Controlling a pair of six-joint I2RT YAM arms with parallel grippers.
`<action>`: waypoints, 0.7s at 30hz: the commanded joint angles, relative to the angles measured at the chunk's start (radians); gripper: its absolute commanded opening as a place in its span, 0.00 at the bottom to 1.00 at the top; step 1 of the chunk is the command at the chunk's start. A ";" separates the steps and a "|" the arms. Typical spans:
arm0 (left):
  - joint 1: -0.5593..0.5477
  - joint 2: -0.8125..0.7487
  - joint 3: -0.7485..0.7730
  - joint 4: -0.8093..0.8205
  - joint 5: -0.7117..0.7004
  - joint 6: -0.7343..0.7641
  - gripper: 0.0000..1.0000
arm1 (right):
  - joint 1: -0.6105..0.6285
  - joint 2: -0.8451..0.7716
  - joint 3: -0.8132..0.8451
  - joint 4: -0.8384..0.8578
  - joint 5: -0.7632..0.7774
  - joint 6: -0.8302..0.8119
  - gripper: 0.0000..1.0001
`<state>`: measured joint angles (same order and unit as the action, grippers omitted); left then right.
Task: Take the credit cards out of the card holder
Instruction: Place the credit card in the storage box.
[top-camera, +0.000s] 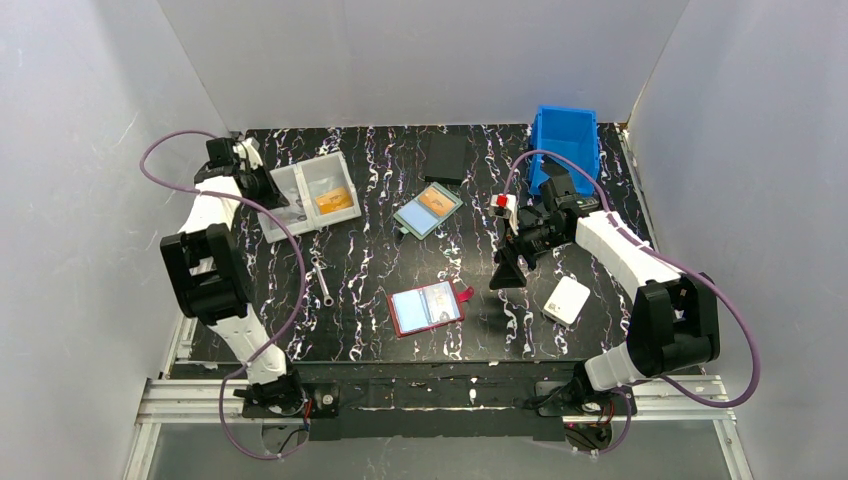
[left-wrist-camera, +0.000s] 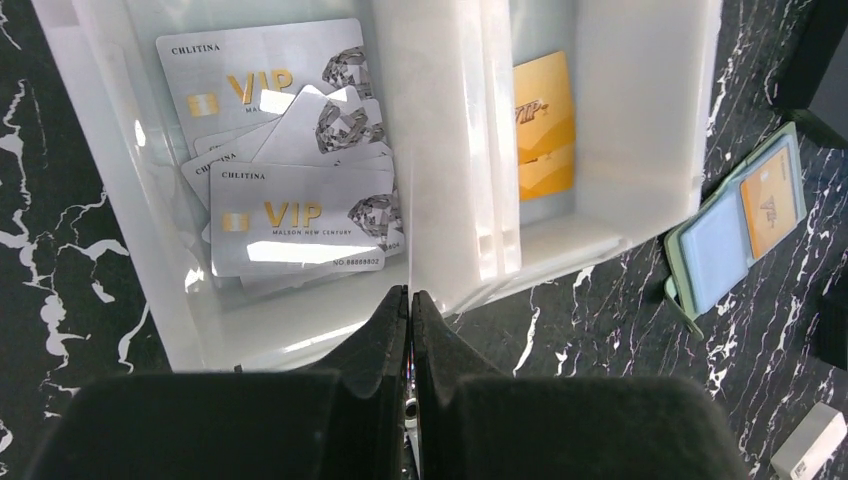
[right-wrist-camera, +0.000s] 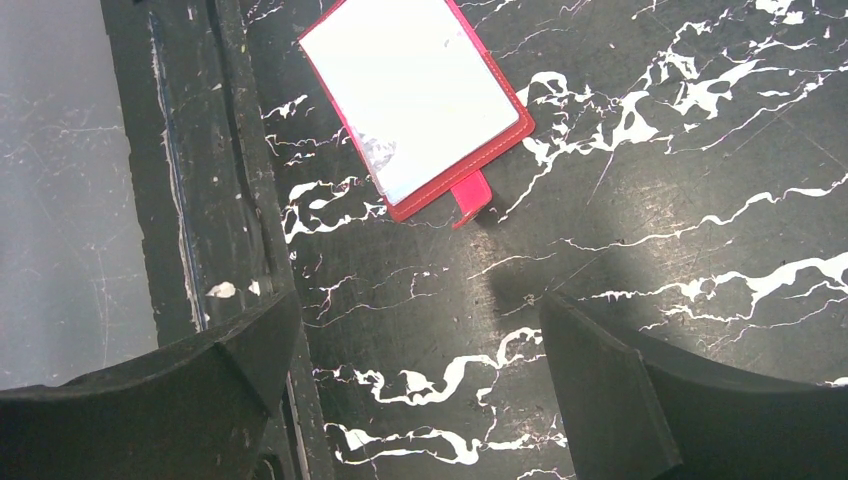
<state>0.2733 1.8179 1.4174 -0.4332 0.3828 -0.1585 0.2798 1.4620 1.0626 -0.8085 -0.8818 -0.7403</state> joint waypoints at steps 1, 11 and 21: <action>0.010 0.044 0.072 -0.073 0.028 -0.013 0.00 | -0.001 0.009 0.006 -0.009 -0.029 -0.018 0.98; 0.008 0.002 0.132 -0.114 -0.187 -0.059 0.44 | -0.001 0.015 0.008 -0.017 -0.035 -0.027 0.98; 0.007 -0.413 -0.089 0.097 -0.235 -0.123 0.71 | -0.001 0.009 0.014 -0.041 -0.040 -0.070 0.98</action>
<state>0.2741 1.6566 1.4509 -0.4603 0.1570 -0.2245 0.2798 1.4754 1.0626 -0.8150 -0.8921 -0.7696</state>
